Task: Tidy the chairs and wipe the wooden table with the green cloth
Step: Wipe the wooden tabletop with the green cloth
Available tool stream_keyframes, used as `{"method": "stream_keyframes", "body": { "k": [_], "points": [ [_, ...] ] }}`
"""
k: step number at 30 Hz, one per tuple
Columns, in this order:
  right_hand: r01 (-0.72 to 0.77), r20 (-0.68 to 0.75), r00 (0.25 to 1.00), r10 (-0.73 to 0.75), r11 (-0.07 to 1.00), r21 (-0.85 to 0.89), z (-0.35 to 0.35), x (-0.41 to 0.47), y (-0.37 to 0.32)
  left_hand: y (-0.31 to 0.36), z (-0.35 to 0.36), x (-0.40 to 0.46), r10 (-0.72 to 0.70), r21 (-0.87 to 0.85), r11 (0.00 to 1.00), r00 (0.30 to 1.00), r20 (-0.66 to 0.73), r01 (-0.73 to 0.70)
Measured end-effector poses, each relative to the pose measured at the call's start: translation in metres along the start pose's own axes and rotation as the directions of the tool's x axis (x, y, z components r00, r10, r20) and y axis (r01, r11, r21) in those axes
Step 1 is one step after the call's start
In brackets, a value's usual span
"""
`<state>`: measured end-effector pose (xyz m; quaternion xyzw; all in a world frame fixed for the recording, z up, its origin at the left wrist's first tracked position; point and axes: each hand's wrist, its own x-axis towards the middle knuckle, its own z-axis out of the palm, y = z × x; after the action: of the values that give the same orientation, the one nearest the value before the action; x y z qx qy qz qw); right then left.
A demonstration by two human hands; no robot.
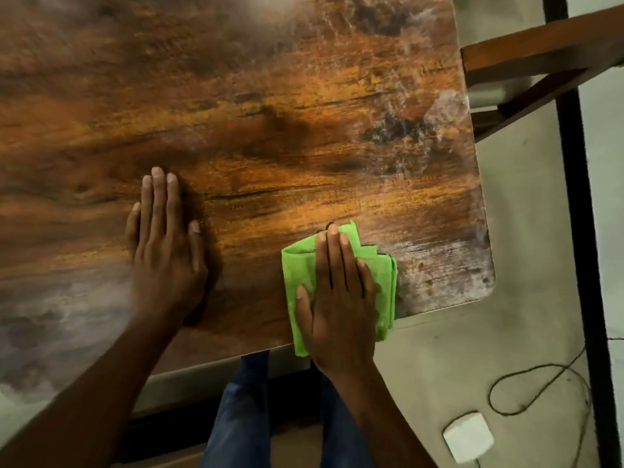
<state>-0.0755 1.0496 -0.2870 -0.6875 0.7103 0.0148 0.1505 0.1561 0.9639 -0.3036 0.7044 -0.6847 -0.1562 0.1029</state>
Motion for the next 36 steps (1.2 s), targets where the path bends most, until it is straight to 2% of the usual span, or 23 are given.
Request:
{"method": "stream_keyframes", "body": {
  "k": [6, 9, 12, 17, 20, 24, 27, 29, 32, 36],
  "points": [
    [0.118, -0.157, 0.982, -0.107, 0.991, 0.062, -0.023, 0.128, 0.022, 0.005, 0.001, -0.002, 0.020, 0.041, 0.999, 0.999, -0.046, -0.018],
    [0.145, -0.180, 0.973, -0.146, 0.989, -0.019, -0.030, 0.172, 0.029, 0.007, 0.005, -0.004, 0.040, 0.079, 0.996, 0.993, -0.110, -0.031],
    [0.169, -0.155, 0.974, -0.168, 0.986, -0.006, -0.027, 0.142, 0.039, 0.011, 0.007, -0.005, 0.042, 0.124, 0.992, 0.991, -0.128, -0.026],
    [0.144, -0.009, 0.990, -0.144, 0.989, 0.012, -0.013, 0.010, 0.054, 0.011, 0.009, -0.004, 0.039, 0.124, 0.992, 0.990, -0.139, -0.022],
    [0.148, 0.012, 0.989, -0.148, 0.989, 0.005, -0.005, -0.022, 0.056, 0.009, 0.010, -0.004, 0.069, 0.110, 0.993, 0.986, -0.151, -0.052],
    [0.182, -0.032, 0.983, -0.182, 0.983, 0.012, -0.007, 0.005, 0.055, 0.010, 0.008, -0.004, 0.050, 0.097, 0.995, 0.990, -0.133, -0.037],
    [0.233, -0.103, 0.968, -0.227, 0.972, 0.041, -0.021, 0.077, 0.058, 0.013, 0.006, -0.003, 0.026, 0.098, 0.995, 0.994, -0.108, -0.016],
    [0.216, -0.180, 0.961, -0.211, 0.976, 0.012, -0.034, 0.142, 0.060, 0.016, 0.004, -0.006, 0.003, 0.097, 0.995, 0.995, -0.101, 0.007],
    [0.160, -0.187, 0.969, -0.162, 0.987, -0.027, -0.049, 0.209, 0.066, 0.055, 0.009, -0.010, -0.013, 0.043, 0.999, 0.996, -0.088, 0.017],
    [0.155, -0.188, 0.970, -0.154, 0.988, -0.009, -0.046, 0.174, 0.077, 0.144, 0.035, 0.006, 0.117, 0.010, 0.993, 0.989, -0.084, -0.117]
  ]
}}
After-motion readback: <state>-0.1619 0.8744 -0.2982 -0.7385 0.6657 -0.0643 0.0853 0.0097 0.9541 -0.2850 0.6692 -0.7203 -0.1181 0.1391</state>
